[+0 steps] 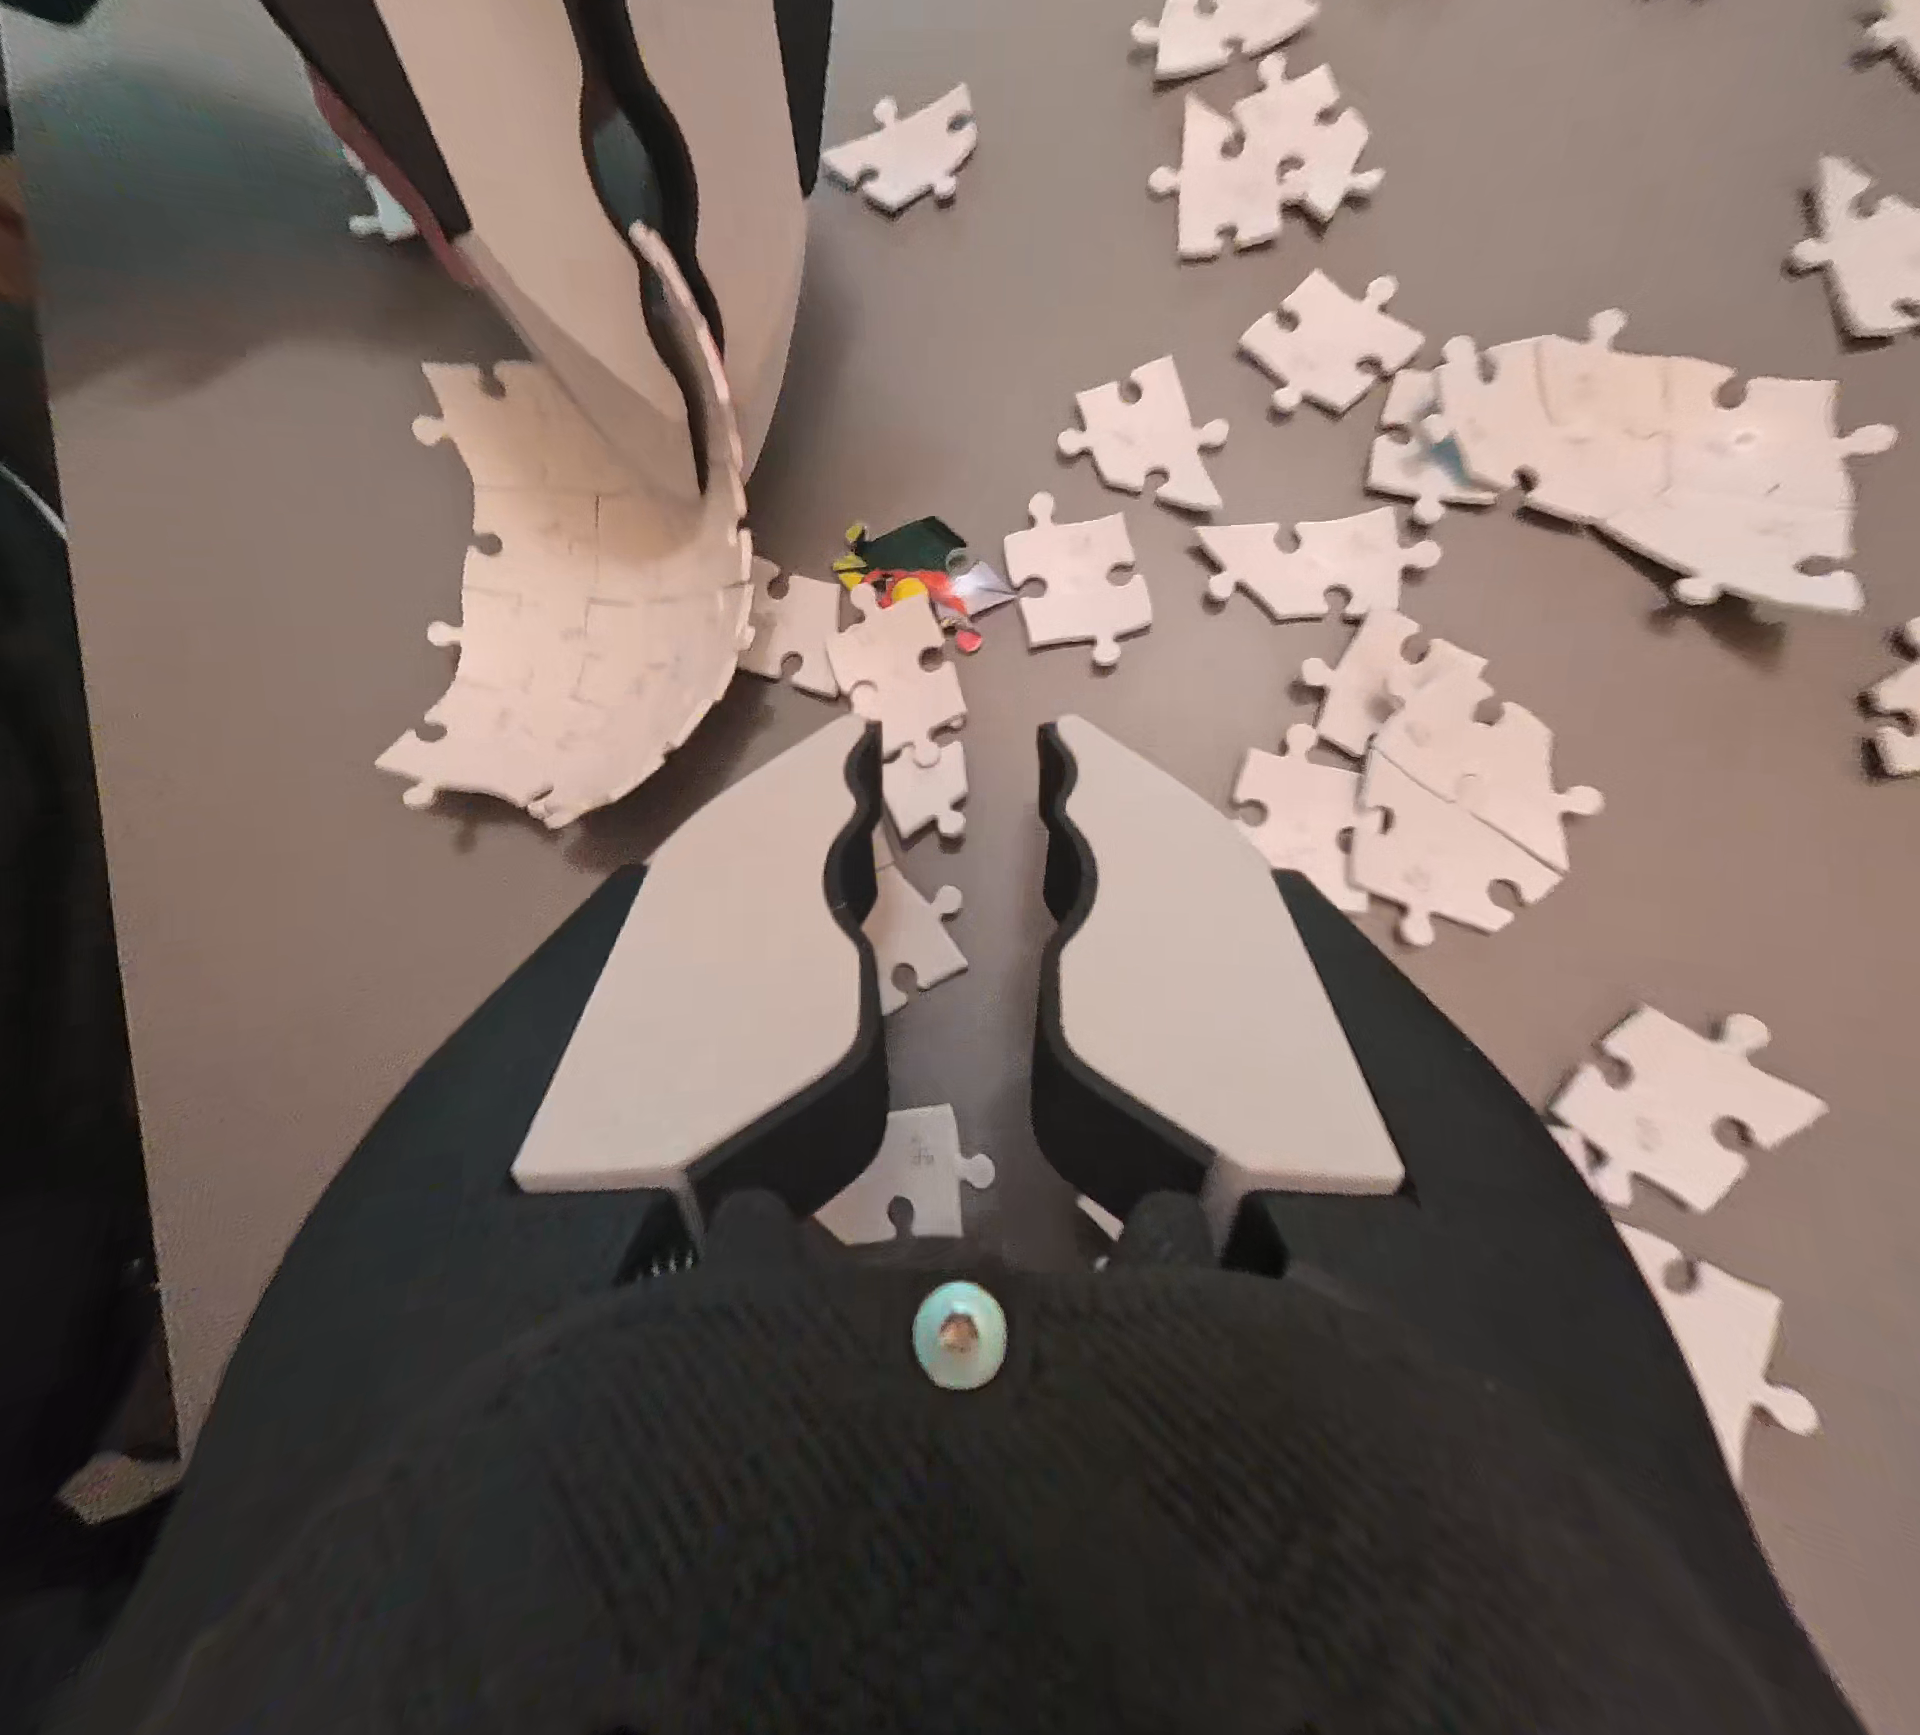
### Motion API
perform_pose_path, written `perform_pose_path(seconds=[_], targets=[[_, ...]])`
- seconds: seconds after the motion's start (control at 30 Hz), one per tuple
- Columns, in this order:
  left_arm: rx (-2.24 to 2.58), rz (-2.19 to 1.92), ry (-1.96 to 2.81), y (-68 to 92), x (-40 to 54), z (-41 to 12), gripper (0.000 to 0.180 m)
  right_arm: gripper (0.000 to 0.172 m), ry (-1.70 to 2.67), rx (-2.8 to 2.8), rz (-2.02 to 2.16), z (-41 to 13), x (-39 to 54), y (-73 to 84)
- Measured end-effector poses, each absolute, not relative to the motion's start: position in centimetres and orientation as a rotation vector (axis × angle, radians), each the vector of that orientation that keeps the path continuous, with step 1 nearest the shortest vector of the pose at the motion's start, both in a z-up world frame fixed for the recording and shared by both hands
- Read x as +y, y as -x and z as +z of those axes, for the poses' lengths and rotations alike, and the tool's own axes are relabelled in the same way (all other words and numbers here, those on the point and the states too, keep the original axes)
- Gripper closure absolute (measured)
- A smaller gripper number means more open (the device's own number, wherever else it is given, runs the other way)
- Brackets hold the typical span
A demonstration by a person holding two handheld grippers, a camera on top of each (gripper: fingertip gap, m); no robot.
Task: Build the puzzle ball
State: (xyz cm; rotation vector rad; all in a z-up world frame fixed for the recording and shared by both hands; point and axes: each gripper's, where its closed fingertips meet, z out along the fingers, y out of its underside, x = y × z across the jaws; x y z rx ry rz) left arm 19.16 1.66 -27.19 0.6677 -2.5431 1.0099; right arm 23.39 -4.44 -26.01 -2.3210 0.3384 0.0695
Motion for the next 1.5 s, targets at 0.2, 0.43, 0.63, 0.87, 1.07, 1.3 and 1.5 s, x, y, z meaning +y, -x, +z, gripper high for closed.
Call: perform_pose_path(seconds=[0.2, 0.43, 0.63, 0.87, 1.07, 1.3, 1.5], targets=[[-2.529, 0.988, -0.654, -18.5, 1.8, -27.2, 0.177, 0.134, 2.469, 0.212, 0.07, -28.4, -2.9, -22.5], [-2.523, 0.971, -0.625, -18.0, 1.9, -27.3, 0.177, 0.146, 2.462, 0.182, 0.044, -28.6, -2.6, -22.6], [-2.525, 0.969, -0.614, -18.0, 2.0, -27.4, 0.176, 0.146, 2.487, 0.119, 0.043, -28.4, -2.9, -21.9], [-2.559, 0.939, -0.66, -18.4, 2.5, -28.0, 0.17, 0.146, 2.425, -0.097, -0.231, -25.5, -3.1, -22.7], [-2.542, 0.981, -0.714, -18.9, 2.4, -27.4, 0.167, 0.146, 2.39, -0.233, -0.411, -23.8, -2.7, -22.8], [-2.528, 1.029, -0.845, -19.7, 4.1, -24.9, 0.127, 0.147, 2.287, -0.316, -0.511, -21.3, -1.9, -22.4], [-2.562, 1.203, -0.832, -19.8, 2.8, -19.3, 0.136, 0.147, 2.207, -0.375, -0.524, -19.7, -0.7, -21.3]])
